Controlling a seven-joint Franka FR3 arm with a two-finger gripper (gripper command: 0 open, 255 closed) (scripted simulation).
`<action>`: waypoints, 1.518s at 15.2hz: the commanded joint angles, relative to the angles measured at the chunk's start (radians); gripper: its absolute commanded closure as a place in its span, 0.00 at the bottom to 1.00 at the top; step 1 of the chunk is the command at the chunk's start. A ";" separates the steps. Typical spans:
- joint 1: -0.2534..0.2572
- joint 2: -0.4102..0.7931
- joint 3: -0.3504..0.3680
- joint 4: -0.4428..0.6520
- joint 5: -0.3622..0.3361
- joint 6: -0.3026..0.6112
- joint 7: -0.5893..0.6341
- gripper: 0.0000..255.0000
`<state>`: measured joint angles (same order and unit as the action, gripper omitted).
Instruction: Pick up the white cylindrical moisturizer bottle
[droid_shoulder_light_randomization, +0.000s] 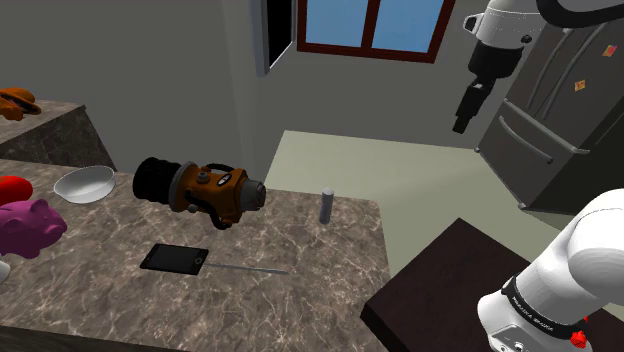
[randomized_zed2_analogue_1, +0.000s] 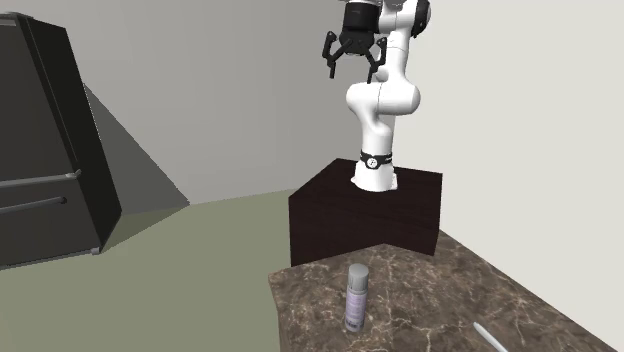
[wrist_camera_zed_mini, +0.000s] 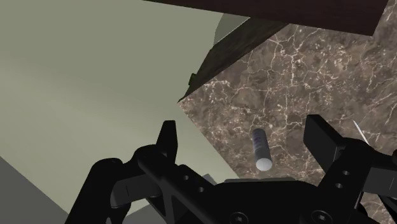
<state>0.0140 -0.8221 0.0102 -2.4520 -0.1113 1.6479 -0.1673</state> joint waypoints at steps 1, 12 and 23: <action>0.000 0.000 0.000 0.000 0.000 0.000 0.000 0.00; 0.030 0.321 0.013 -0.066 0.040 0.378 0.036 0.00; 0.058 0.743 0.035 0.040 0.072 0.689 0.054 0.00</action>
<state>0.0720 -0.1173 0.0457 -2.4203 -0.0415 2.3053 -0.1103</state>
